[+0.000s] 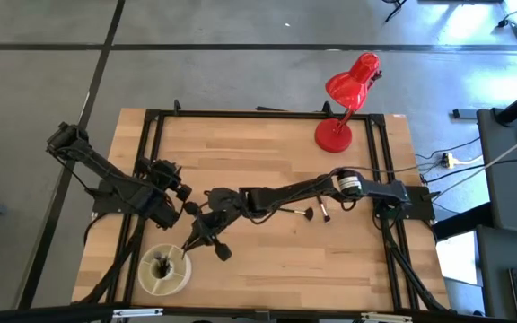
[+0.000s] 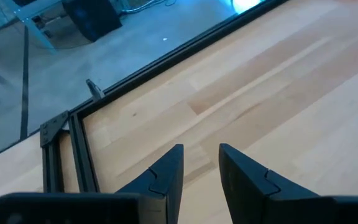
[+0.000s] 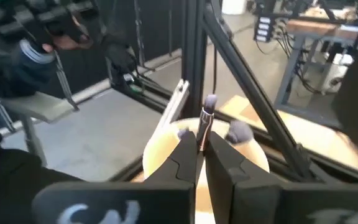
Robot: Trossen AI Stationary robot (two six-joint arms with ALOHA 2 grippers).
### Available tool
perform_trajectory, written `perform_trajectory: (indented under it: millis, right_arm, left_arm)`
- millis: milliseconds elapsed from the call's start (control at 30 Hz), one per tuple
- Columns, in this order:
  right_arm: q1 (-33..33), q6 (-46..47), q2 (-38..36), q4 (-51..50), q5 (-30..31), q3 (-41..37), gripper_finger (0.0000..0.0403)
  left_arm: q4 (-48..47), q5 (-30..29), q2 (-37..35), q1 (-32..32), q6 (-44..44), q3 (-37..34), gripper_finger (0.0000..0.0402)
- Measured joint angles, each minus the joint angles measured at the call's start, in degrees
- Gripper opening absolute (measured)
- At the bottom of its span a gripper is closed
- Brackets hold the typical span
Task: Pick & Place Makeup Brushes
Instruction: Put the black eyeshadow brush into the makeup organizer
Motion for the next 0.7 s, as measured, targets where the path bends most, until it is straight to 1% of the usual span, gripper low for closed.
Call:
perform_trajectory:
  millis: [133, 267, 367, 433, 567, 633, 700]
  right_arm:
    - [-0.6, -0.7, -2.5, -2.0, -2.3, -1.3, 0.0016]
    - [-1.0, -3.8, -9.9, -4.8, -0.9, -6.8, 0.0016]
    - [-1.9, -3.9, -17.0, -3.2, 1.0, -16.1, 0.0016]
    - [-2.8, -3.1, -21.2, 0.5, 2.6, -24.4, 0.0016]
    - [-4.6, -1.1, -28.4, 13.0, 6.6, -41.1, 0.0016]
    - [-5.5, -1.1, -30.8, 20.2, 8.4, -47.7, 0.0016]
    - [-6.4, -1.1, -32.6, 25.1, 9.7, -53.5, 0.0016]
  left_arm:
    - [-0.5, 0.8, -0.2, 0.0, 0.1, 0.0, 0.0097]
    - [-0.8, 3.1, -0.1, -0.6, 0.2, -0.1, 0.0097]
    - [-0.8, 3.5, -0.1, -1.2, 0.1, -0.1, 0.0097]
    - [-0.7, 2.4, -0.1, -1.5, -0.5, -0.1, 0.0097]
    - [0.1, -2.9, -0.1, -1.5, -1.9, -0.1, 0.0097]
    - [1.1, -6.7, -0.1, -1.3, -1.8, -0.1, 0.0097]
    - [1.5, -9.7, -0.2, -0.9, -1.8, -0.1, 0.0097]
